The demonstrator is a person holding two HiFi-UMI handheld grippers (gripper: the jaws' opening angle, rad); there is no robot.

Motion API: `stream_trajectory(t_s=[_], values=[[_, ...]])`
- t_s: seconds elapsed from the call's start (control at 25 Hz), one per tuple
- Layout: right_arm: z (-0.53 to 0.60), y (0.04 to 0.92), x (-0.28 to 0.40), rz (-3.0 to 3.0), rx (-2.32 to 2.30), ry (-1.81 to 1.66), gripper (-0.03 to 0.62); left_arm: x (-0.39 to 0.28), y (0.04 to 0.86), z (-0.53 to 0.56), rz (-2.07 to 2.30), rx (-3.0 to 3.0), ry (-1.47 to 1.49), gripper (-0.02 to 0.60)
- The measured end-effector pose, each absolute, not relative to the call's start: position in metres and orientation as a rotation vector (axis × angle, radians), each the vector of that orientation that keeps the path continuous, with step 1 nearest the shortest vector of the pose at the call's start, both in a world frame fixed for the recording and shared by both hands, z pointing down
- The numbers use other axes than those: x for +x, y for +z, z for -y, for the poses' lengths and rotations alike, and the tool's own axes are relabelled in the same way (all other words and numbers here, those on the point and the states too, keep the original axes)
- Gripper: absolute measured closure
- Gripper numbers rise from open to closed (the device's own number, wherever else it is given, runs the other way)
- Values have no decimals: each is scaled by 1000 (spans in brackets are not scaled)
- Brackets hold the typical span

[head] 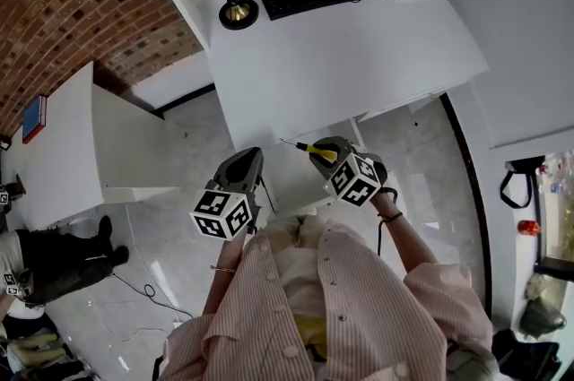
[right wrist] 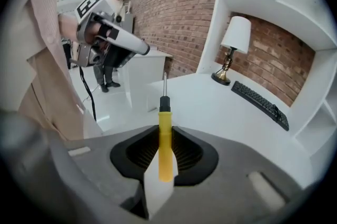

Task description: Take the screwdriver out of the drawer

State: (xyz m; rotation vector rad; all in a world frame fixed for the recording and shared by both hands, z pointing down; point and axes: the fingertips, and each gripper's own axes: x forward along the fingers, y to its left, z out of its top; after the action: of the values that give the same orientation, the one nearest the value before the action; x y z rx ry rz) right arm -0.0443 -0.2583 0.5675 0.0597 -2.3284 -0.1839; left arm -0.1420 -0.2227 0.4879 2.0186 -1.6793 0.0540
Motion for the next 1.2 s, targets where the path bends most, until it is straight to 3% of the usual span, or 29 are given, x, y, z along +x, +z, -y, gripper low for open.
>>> stream_trajectory(t_s=[1.2], values=[[317,393,-4,2943,779,380,514,-170,361,236,2004,2168,-70,581]])
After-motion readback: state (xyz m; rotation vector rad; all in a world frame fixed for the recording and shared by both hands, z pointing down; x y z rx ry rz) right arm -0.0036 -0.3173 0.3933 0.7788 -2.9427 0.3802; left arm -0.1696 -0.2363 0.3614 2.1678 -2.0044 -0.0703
